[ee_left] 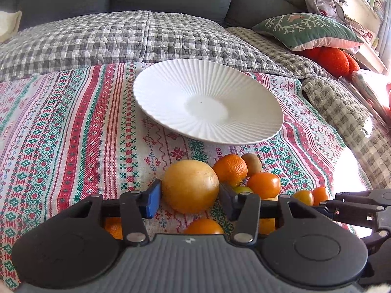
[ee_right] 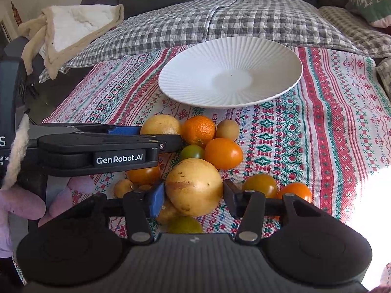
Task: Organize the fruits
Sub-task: 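Lift both held yellow fruits and carry them over the white plate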
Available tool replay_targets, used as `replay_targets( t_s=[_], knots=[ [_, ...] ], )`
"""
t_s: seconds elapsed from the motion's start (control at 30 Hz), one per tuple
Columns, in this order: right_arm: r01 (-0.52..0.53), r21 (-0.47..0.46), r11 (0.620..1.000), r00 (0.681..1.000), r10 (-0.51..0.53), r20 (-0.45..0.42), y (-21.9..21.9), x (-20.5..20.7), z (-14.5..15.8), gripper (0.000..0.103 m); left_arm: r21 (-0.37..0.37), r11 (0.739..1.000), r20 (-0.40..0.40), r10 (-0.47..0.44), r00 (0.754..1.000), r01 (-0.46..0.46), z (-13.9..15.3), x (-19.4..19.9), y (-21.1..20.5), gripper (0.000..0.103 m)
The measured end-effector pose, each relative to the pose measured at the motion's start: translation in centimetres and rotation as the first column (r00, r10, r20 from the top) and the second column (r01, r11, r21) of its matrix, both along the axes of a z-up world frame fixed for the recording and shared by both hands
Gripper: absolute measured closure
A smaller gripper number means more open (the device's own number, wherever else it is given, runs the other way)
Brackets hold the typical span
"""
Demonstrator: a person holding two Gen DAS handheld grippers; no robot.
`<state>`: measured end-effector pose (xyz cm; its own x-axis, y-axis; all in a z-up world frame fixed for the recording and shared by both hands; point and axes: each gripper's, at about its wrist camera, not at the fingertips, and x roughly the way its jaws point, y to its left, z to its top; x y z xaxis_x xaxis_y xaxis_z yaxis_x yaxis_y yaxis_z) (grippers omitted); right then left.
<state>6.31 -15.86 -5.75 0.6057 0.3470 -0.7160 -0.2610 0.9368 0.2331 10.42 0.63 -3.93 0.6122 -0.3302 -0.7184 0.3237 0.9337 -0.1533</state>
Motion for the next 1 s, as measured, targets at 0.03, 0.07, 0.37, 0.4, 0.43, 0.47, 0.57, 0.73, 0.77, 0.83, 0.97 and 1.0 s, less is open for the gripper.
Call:
replay_targets(
  t_s=[0.03, 0.07, 0.37, 0.4, 0.43, 0.47, 0.57, 0.73, 0.77, 0.83, 0.97, 1.0],
  knots=[
    [0.000, 0.000, 1.000, 1.000, 0.000, -0.002, 0.0, 0.0, 0.0, 0.057, 0.001, 1.000, -0.002, 0.002, 1.000, -0.002, 0.0, 0.0, 0.0, 0.074],
    [-0.001, 0.000, 1.000, 1.000, 0.001, -0.004, 0.0, 0.0, 0.1, 0.057, 0.002, 1.000, -0.005, 0.004, 1.000, -0.004, 0.1, 0.0, 0.1, 0.074],
    [0.024, 0.030, 0.999, 1.000, -0.024, -0.004, -0.7, -0.4, 0.9, 0.057, 0.007, 1.000, -0.035, 0.026, 0.999, -0.026, 0.4, -0.1, 0.4, 0.074],
    [0.025, 0.035, 0.999, 1.000, -0.025, 0.001, -0.7, -0.4, 1.1, 0.057, 0.005, 1.000, -0.036, 0.026, 0.999, -0.026, 0.5, -0.2, 0.5, 0.074],
    [0.027, 0.040, 0.999, 1.000, -0.027, 0.008, -0.8, -0.5, 1.3, 0.057, 0.003, 1.000, -0.035, 0.026, 0.999, -0.026, 0.6, -0.3, 0.5, 0.074],
    [0.029, 0.044, 0.999, 0.999, -0.029, 0.014, -0.9, -0.5, 1.5, 0.057, 0.001, 1.000, -0.034, 0.027, 0.999, -0.027, 0.7, -0.4, 0.6, 0.074],
    [0.049, 0.057, 0.997, 0.998, -0.050, 0.029, -1.4, -0.4, 2.1, 0.057, -0.010, 1.000, -0.022, 0.028, 0.999, -0.028, 1.2, -0.8, 0.8, 0.074],
    [0.103, 0.084, 0.991, 0.993, -0.106, 0.042, -2.8, 0.5, 2.9, 0.057, -0.025, 0.999, 0.007, 0.023, 1.000, -0.023, 2.4, -1.2, 0.8, 0.074],
    [0.111, 0.087, 0.990, 0.992, -0.115, 0.046, -3.0, 0.7, 3.0, 0.057, -0.026, 0.999, 0.013, 0.021, 1.000, -0.020, 2.8, -1.2, 0.7, 0.074],
    [0.125, 0.090, 0.988, 0.990, -0.130, 0.061, -3.4, 1.2, 3.5, 0.057, -0.030, 0.999, 0.025, 0.012, 1.000, -0.011, 3.3, -1.2, 0.5, 0.074],
    [0.137, 0.097, 0.986, 0.986, -0.145, 0.081, -4.1, 2.7, 4.4, 0.057, 0.008, 1.000, 0.061, -0.014, 0.998, 0.014, 4.1, -0.8, -0.2, 0.074],
    [0.138, 0.100, 0.985, 0.986, -0.146, 0.084, -4.3, 3.2, 4.6, 0.057, 0.013, 1.000, 0.066, -0.018, 0.998, 0.017, 4.2, -0.3, -0.3, 0.074]
  ],
)
